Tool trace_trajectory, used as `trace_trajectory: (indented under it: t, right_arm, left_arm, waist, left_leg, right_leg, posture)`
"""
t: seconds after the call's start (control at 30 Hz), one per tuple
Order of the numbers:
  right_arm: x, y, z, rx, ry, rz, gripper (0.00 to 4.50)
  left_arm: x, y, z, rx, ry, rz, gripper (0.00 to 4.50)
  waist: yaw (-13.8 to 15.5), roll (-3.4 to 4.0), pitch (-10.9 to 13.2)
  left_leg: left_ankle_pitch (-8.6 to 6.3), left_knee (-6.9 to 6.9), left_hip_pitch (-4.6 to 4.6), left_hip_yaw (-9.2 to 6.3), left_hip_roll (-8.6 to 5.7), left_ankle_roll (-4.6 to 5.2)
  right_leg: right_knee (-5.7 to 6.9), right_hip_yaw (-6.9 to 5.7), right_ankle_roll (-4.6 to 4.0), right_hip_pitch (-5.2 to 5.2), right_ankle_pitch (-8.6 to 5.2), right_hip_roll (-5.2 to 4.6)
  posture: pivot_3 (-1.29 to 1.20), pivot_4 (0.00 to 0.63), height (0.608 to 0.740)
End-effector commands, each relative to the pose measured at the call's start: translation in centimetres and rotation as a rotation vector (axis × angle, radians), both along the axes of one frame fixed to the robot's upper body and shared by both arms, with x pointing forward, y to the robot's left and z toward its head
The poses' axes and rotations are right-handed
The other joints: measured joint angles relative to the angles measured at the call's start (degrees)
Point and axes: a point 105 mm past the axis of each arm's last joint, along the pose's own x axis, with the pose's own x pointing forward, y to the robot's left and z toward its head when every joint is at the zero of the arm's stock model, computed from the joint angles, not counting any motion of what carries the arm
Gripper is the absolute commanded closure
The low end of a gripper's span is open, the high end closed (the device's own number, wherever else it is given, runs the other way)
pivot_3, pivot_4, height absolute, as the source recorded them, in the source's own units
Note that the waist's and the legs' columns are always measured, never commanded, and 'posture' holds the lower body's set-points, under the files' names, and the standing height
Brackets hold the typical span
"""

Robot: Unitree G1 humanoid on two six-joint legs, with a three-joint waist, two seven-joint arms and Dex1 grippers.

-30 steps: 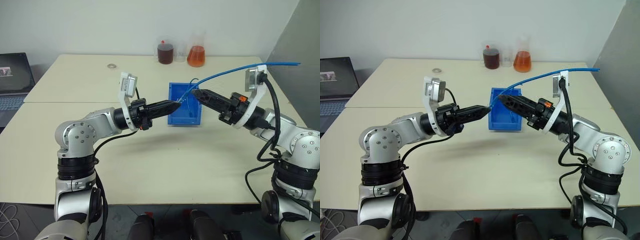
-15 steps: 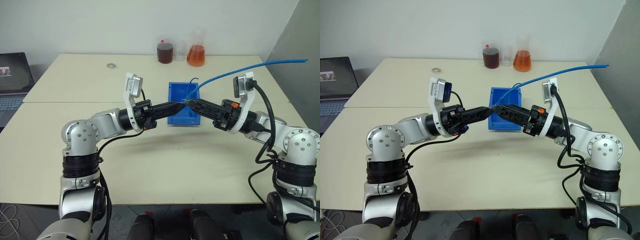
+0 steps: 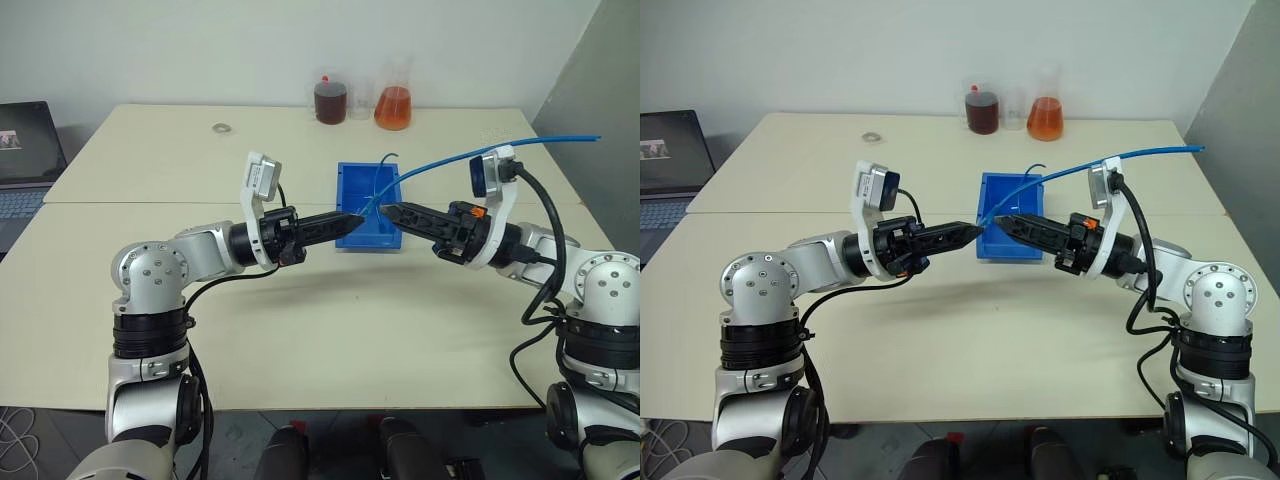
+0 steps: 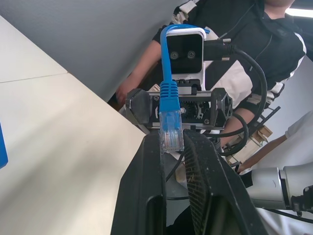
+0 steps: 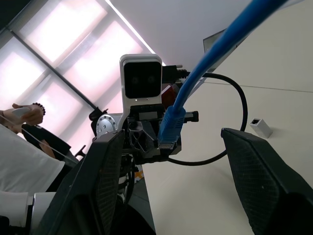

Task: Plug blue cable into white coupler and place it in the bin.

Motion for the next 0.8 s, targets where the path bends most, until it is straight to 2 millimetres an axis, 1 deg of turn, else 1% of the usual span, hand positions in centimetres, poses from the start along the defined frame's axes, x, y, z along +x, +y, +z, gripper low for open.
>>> trace_trajectory:
  t: [0.03,0.43,0.53,0.7,0.73,0.8]
  right_arm:
    - [-0.7,0.1,1.4,0.019,-0.05,0.041,1.19]
    - [-0.8,1.0,1.4,0.021,-0.047,0.074,1.19]
    - [-0.8,1.2,1.4,0.024,-0.047,0.081,1.65]
    - [-0.6,1.5,1.4,0.032,-0.046,0.082,2.89]
    - [-0.6,1.5,1.4,0.034,-0.046,0.082,3.03]
    - [-0.5,1.4,1.5,0.037,-0.045,0.082,3.52]
  left_arm:
    - [-0.9,-0.3,0.8,-0.009,-0.042,-0.046,4.25]
    - [-1.3,-0.5,0.7,-0.013,-0.04,-0.058,4.25]
    - [-1.3,-0.5,0.7,-0.013,-0.041,-0.058,4.25]
    - [-1.4,-0.6,0.6,-0.014,-0.038,-0.06,4.25]
    - [-1.4,-0.5,0.5,-0.015,-0.036,-0.06,4.25]
    - [-1.4,-0.5,0.4,-0.013,-0.034,-0.058,4.25]
  waist:
    - [0.0,0.0,0.0]
    - [0.01,0.0,0.0]
    - [0.02,0.0,0.0]
    - [0.04,0.0,0.0]
    - [0.05,0.0,0.0]
    - [0.05,0.0,0.0]
  left_leg:
    - [0.0,0.0,0.0,0.0,0.0,0.0]
    - [0.0,0.0,0.0,0.0,0.0,0.0]
    - [0.0,0.0,0.0,0.0,0.0,0.0]
    - [0.0,0.0,0.0,0.0,0.0,0.0]
    - [0.0,0.0,0.0,0.0,0.0,0.0]
    - [0.0,0.0,0.0,0.0,0.0,0.0]
  right_leg:
    - [0.0,0.0,0.0,0.0,0.0,0.0]
    - [0.0,0.0,0.0,0.0,0.0,0.0]
    - [0.0,0.0,0.0,0.0,0.0,0.0]
    - [0.0,0.0,0.0,0.0,0.0,0.0]
    - [0.0,0.0,0.0,0.0,0.0,0.0]
    - [0.0,-0.01,0.0,0.0,0.0,0.0]
  posture:
    - [0.0,0.15,0.74]
    - [0.0,0.15,0.74]
    - [0.0,0.15,0.74]
    - [0.0,0.15,0.74]
    - [0.0,0.15,0.74]
    - [0.0,0.15,0.74]
